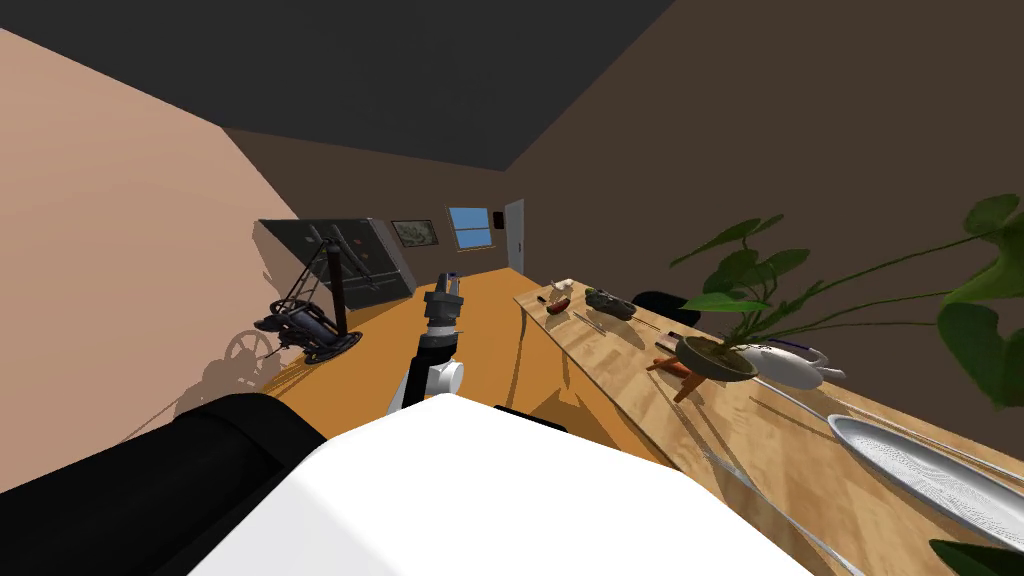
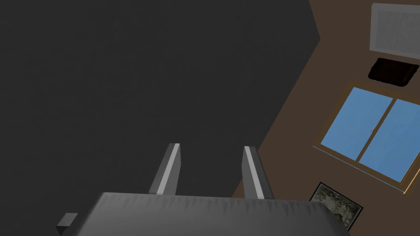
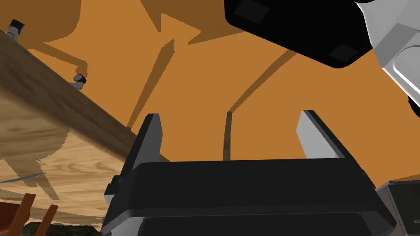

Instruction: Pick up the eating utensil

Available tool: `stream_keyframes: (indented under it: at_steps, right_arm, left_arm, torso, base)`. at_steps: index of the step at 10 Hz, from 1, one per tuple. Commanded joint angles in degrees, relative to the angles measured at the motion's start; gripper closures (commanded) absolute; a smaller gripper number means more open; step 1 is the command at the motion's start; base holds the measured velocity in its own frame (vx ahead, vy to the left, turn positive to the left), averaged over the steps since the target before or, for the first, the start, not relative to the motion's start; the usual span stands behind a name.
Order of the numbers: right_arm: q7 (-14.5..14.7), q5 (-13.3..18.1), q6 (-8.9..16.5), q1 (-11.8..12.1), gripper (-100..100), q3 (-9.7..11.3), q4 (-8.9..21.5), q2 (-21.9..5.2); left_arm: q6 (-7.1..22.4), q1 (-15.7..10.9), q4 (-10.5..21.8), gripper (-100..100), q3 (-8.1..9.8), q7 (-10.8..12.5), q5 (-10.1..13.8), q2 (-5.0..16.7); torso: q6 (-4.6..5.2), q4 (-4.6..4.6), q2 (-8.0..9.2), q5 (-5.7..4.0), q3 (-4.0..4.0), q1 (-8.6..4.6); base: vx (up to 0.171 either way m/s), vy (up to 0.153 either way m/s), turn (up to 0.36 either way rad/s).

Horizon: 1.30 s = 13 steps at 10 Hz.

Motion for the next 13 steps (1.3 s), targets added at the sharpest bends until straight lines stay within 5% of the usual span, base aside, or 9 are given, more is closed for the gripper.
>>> stream_keyframes:
  at_steps: [1, 9, 10, 11, 12, 13]
  right_arm:
    - [1.2, 2.5, 1.5, 0.2, -100, 0.6, 1.5, -2.8]
    - [5.3, 9.3, 5.1, -1.0, -100, 2.6, 7.5, -12.7]
    - [5.4, 8.4, 4.6, -0.3, -100, 1.9, 6.8, -11.8]
    - [5.6, 8.5, 4.8, -0.3, 0, 1.9, 6.9, -12.0]
    - [6.4, 8.5, 5.5, -1.2, -100, 2.8, 8.3, -10.2]
    - [6.8, 8.5, 5.9, -1.6, -100, 3.3, 9.1, -9.2]
  left_arm:
    - [0.0, 0.0, 0.0, 0, 0.0, 0.0, 0.0, 0.0]
    - [0.0, 0.0, 0.0, 0, 0.01, 0.0, 0.0, 0.0]
    - [0.0, 0.0, 0.0, 0, 0.01, 0.0, 0.0, 0.0]
    - [0.0, 0.0, 0.0, 0, 0.01, 0.0, 0.0, 0.0]
    - [0.0, 0.0, 0.0, 0, 0.0, 0.0, 0.0, 0.0]
    - [0.0, 0.0, 0.0, 0, 0.0, 0.0, 0.0, 0.0]
  torso:
    - [0.0, 0.0, 0.0, 0.0, 0.0, 0.0]
    - [0.03, -0.01, -0.04, -0.06, -0.03, -0.15]
    - [0.01, -0.01, -0.06, -0.05, -0.03, -0.14]
    - [0.08, 0.02, 0.12, -0.05, 0.06, -0.02]
    - [0.08, 0.06, 0.27, -0.02, 0.15, 0.09]
    - [0.06, 0.07, 0.32, -0.03, 0.18, 0.06]
  base:
    - [0.106, -0.028, 0.283]
    - [0.1, -0.054, 0.173]
    - [0.046, -0.034, 0.049]
    - [0.009, -0.007, -0.005]
    - [0.007, -0.022, 0.1]
    - [0.013, -0.05, 0.086]
